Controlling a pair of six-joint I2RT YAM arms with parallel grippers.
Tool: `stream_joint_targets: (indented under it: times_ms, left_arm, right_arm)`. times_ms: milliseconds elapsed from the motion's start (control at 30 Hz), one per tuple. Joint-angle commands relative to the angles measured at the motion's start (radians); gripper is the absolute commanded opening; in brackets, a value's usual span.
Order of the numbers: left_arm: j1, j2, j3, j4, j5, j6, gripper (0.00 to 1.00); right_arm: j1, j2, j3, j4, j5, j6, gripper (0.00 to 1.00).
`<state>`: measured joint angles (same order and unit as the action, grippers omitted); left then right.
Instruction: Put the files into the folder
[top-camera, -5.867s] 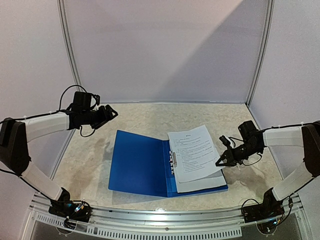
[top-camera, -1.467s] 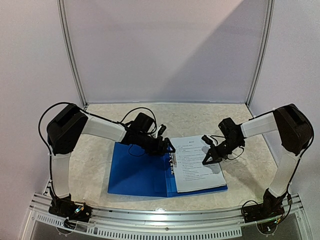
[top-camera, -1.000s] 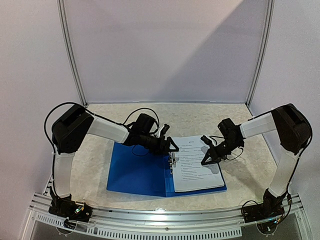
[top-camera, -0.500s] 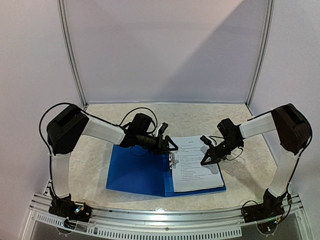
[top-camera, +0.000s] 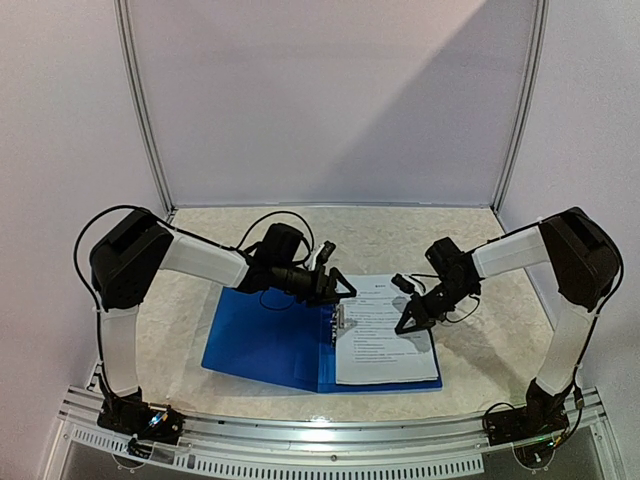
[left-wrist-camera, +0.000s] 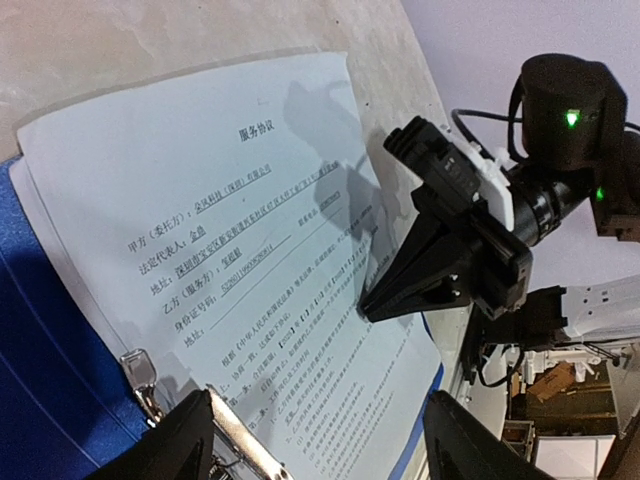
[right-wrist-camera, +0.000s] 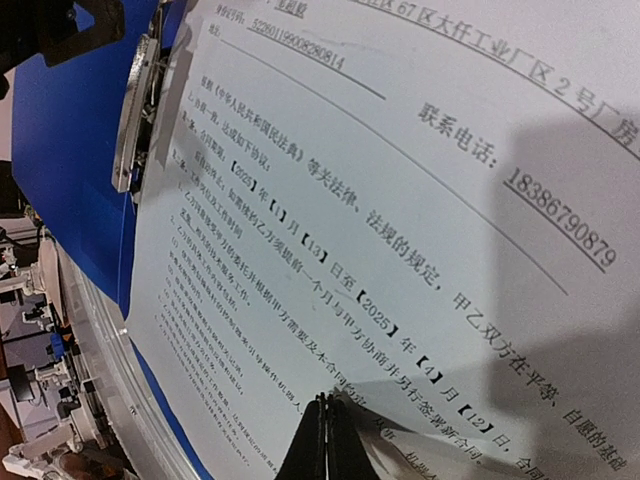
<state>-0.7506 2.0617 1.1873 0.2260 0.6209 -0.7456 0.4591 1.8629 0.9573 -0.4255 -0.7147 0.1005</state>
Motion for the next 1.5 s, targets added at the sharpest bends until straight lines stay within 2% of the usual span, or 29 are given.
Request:
stream_joint_targets:
  times_ms: [0, 133, 200, 400, 500, 567, 700, 833, 933, 1067, 1300, 1467]
  left_arm:
    - [-0.001, -0.028, -0.008, -0.014, -0.010, 0.013, 0.73]
    - [-0.001, -0.048, 0.002, -0.045, -0.027, 0.030, 0.73]
    - [0.000, -0.090, 0.023, -0.125, -0.080, 0.078, 0.74]
    - [0.022, -0.230, 0.237, -0.672, -0.454, 0.360, 0.83]
    - [0.077, -0.296, 0.258, -0.883, -0.588, 0.403, 0.84]
    - [0.138, -0.345, 0.229, -0.957, -0.617, 0.410, 0.85]
    - [0.285, -0.461, 0.070, -0.972, -0.564, 0.409, 0.85]
    - [0.370, -0.544, -0.059, -0.967, -0.559, 0.432, 0.85]
    - [0.421, -0.564, -0.119, -0.963, -0.495, 0.446, 0.85]
    - [0.449, -0.575, -0.175, -0.941, -0.406, 0.454, 0.84]
    - [0.457, -0.589, -0.263, -0.865, -0.186, 0.421, 0.70]
    - [0.454, -0.627, -0.310, -0.832, -0.138, 0.414, 0.64]
  right_arm:
    - [0.028, 0.021, 0.003, -0.032, 0.026, 0.000, 0.02]
    - [0.028, 0.004, 0.010, -0.037, 0.024, -0.004, 0.03]
    - [0.028, -0.008, 0.017, -0.048, 0.026, -0.012, 0.04]
    - [0.027, -0.110, 0.045, -0.094, 0.052, -0.056, 0.12]
    - [0.023, -0.176, 0.040, -0.096, 0.069, -0.076, 0.16]
    - [0.024, -0.225, 0.027, -0.087, 0.078, -0.080, 0.18]
    - [0.017, -0.276, -0.002, -0.075, 0.096, -0.089, 0.19]
    - [-0.002, -0.318, -0.040, -0.063, 0.116, -0.090, 0.20]
    - [-0.015, -0.337, -0.057, -0.067, 0.128, -0.116, 0.21]
    - [-0.016, -0.348, -0.076, -0.071, 0.149, -0.139, 0.21]
    - [-0.017, -0.361, -0.108, -0.061, 0.223, -0.175, 0.22]
    - [-0.017, -0.362, -0.123, -0.043, 0.288, -0.204, 0.20]
